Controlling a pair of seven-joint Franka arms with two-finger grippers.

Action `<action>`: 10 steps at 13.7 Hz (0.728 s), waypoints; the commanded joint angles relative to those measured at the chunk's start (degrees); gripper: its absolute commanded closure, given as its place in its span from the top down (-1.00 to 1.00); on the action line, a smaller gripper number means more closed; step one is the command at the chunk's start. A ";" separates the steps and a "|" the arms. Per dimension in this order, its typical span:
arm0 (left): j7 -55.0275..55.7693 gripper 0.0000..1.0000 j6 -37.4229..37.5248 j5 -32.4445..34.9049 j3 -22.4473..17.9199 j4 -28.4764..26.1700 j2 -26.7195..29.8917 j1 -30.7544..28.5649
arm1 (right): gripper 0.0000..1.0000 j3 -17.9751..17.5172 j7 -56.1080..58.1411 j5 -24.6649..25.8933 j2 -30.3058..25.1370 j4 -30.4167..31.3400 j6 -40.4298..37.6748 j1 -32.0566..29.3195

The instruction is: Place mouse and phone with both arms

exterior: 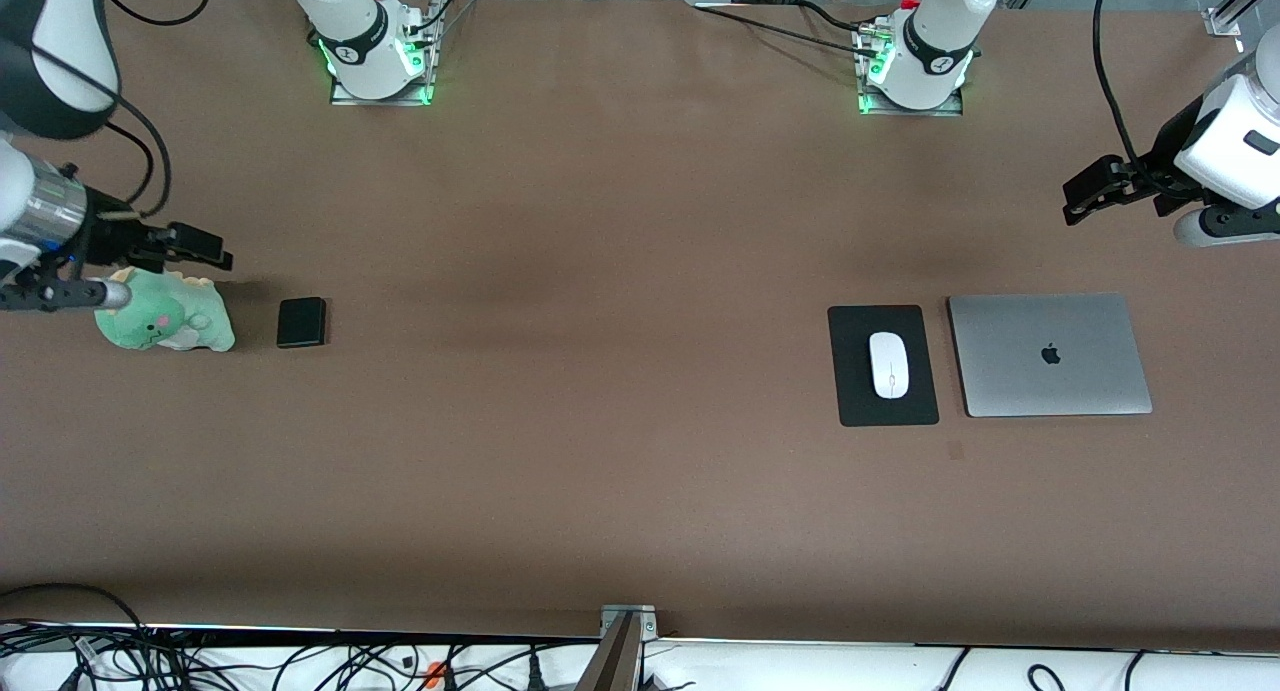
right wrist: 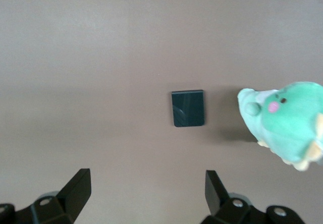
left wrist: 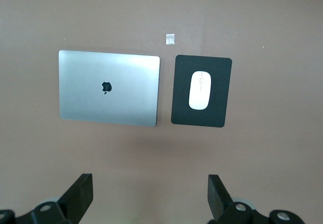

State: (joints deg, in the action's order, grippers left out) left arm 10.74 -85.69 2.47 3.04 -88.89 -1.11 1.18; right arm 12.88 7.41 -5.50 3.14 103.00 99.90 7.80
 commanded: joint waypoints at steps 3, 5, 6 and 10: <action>-0.80 1.00 -0.36 -1.41 -0.58 -1.02 1.11 0.49 | 1.00 -2.67 -4.59 2.95 -4.46 -6.38 -11.45 -3.03; -0.80 1.00 -0.36 -1.41 -0.58 -1.02 1.02 0.49 | 1.00 -11.34 -5.82 2.86 -4.28 -8.96 -13.76 -11.10; -0.80 1.00 -0.36 -1.41 -0.58 -1.02 1.02 0.49 | 1.00 -13.04 -6.35 3.04 -4.63 -9.05 -13.76 -12.53; -0.80 1.00 -0.36 -1.41 -0.58 -1.02 1.02 0.49 | 1.00 -13.41 -9.96 4.97 -5.25 -9.14 -15.43 -12.73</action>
State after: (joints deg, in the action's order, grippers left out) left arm 10.74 -85.69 2.45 3.04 -88.90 -1.11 1.22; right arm 0.74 -1.22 -1.72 -2.02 94.96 86.05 -3.65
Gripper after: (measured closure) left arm 0.000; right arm 0.000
